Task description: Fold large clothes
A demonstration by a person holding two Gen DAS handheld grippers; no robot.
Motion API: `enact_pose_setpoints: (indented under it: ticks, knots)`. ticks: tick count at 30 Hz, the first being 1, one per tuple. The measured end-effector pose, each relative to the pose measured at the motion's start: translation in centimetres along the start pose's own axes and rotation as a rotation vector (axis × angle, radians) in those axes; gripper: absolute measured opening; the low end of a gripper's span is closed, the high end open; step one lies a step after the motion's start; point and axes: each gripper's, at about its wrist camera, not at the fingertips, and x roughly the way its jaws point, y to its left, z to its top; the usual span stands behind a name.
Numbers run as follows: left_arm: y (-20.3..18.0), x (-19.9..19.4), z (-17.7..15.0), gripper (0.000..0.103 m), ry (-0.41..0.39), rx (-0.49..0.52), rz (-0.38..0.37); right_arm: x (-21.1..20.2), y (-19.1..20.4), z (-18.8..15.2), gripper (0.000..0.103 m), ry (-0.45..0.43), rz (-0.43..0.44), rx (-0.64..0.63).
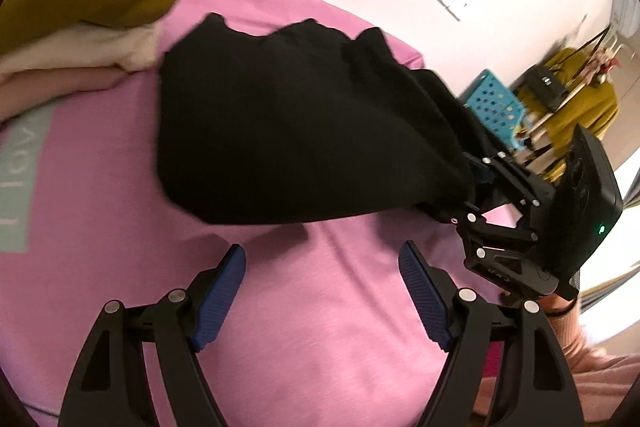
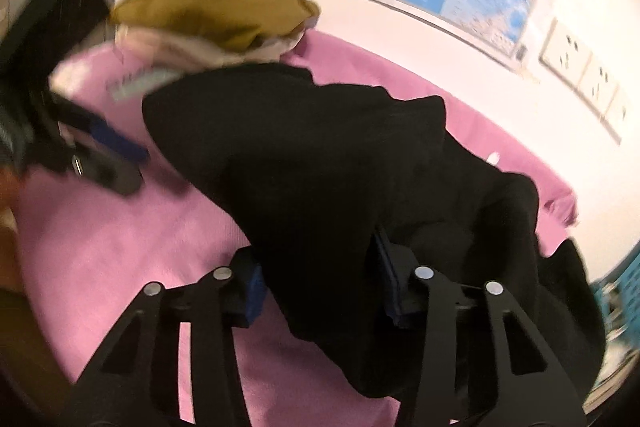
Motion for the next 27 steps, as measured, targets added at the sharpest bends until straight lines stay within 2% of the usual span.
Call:
enact_pose_setpoints:
  ticks: [4,10,15,20,24,27]
  knots:
    - [-0.2,1.3,1.2,0.076,-0.018,-0.059,-0.071,-0.4,-1.2,0.9,0.043,-0.031,0.042,0.081]
    - [0.8,2.5,2.7,0.076,-0.063,-0.218,-0.173,-0.2,-2.2,1.1,0.043,-0.039,0.085,0.141]
    - [1.2,2.9,3.4,0.076,-0.111,-0.295,-0.217,-0.2,-2.9,1.2,0.042,-0.054,0.111,0.185]
    - [3.1,2.1,3.1,0.076,-0.187,-0.405,-0.356,-0.3,-3.4,1.0,0.042,-0.065,0.133,0.224]
    - [4.6,2.3,2.8,0.077,-0.191,-0.493,-0.391,-0.1,-3.0,0.8,0.042,-0.052,0.133,0.205]
    - [5.1,2.4,3.5,0.075,-0.196,-0.515,-0.372,0.0,-2.7,0.5,0.042,-0.046,0.134,0.199]
